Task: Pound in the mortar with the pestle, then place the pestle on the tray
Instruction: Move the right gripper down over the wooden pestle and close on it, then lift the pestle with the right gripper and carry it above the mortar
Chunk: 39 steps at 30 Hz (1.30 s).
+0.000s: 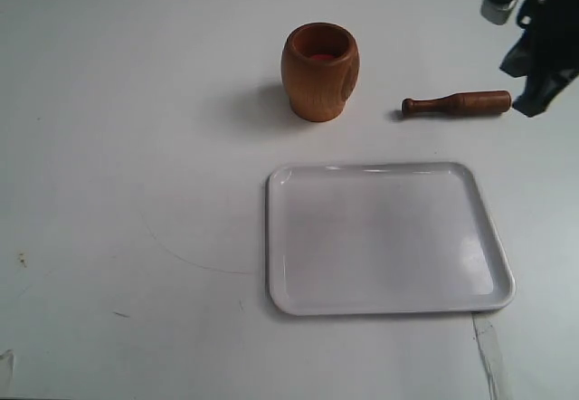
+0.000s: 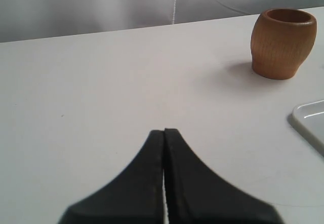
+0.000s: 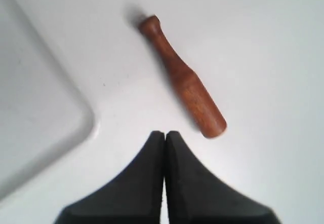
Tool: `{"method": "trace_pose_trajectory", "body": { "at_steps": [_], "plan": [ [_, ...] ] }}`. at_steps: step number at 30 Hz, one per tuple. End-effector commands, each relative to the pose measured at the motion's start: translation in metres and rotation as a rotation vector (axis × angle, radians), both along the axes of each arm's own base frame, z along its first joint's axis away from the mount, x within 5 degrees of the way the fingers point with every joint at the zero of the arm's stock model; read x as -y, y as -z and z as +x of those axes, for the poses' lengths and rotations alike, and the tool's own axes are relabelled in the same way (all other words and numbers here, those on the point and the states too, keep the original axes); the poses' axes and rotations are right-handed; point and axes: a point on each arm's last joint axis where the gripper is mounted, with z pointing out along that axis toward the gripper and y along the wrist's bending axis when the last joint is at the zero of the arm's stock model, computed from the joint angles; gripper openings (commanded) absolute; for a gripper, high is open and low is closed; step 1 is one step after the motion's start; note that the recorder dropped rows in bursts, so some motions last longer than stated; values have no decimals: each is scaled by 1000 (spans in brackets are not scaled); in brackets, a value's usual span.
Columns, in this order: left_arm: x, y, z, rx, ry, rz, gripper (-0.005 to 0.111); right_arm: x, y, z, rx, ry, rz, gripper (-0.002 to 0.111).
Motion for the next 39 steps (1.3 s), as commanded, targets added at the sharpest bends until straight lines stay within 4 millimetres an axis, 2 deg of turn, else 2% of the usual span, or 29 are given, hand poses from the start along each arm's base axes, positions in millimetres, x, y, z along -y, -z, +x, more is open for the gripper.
{"method": "trace_pose_trajectory", "body": {
  "at_steps": [1,7,9,12,15,19,21,23,24,25,27,30,34,39],
  "plan": [
    [1,0,0,4,6,-15,0,-25,17,25,-71,-55,-5,0],
    [1,0,0,4,6,-15,0,-42,56,64,-284,-85,-68,0],
    [1,0,0,4,6,-15,0,-45,66,77,-310,-93,-93,0],
    [1,0,0,4,6,-15,0,-51,69,96,-271,-93,-88,0],
    [1,0,0,4,6,-15,0,-55,74,105,-250,-86,-67,0],
    [1,0,0,4,6,-15,0,-56,81,107,-257,-97,-77,1],
    [1,0,0,4,6,-15,0,-56,83,107,-261,-107,-81,7],
    [1,0,0,4,6,-15,0,-56,84,107,-264,-116,-84,18],
    [1,0,0,4,6,-15,0,-56,84,107,-262,-120,-82,26],
    [1,0,0,4,6,-15,0,-57,84,107,-255,-166,-85,42],
    [1,0,0,4,6,-15,0,-58,86,106,-260,-203,-94,57],
    [1,0,0,4,6,-15,0,-58,93,108,-260,-267,-115,59],
    [1,0,0,4,6,-15,0,-58,113,110,-286,-301,-133,59],
    [1,0,0,4,6,-15,0,-60,127,120,-205,-301,-136,59]
  ]
}}
